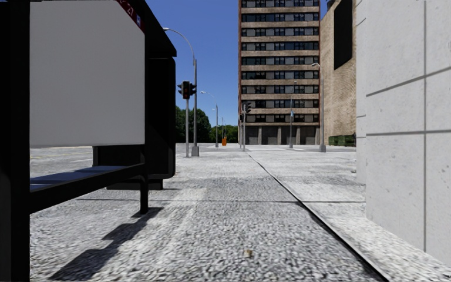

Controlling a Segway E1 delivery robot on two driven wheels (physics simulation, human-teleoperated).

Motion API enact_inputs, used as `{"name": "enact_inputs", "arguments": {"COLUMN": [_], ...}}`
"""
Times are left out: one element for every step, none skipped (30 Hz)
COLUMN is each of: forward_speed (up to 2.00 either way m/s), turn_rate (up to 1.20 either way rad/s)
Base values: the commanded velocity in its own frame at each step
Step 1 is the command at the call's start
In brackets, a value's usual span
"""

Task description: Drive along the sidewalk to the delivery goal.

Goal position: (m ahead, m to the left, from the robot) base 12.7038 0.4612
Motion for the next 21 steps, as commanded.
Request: {"name": "enact_inputs", "arguments": {"forward_speed": [2.00,2.00,2.00,2.00,2.00,2.00,2.00,2.00,2.00,2.00,2.00,2.00,2.00,2.00,2.00,2.00,2.00,2.00,2.00,2.00,2.00], "turn_rate": [0.00,0.00,0.00,0.00,0.00,0.00,0.00,0.00,0.00,0.00,0.00,0.00,0.00,0.00,0.00,0.00,0.00,0.00,0.00,0.00,0.00]}}
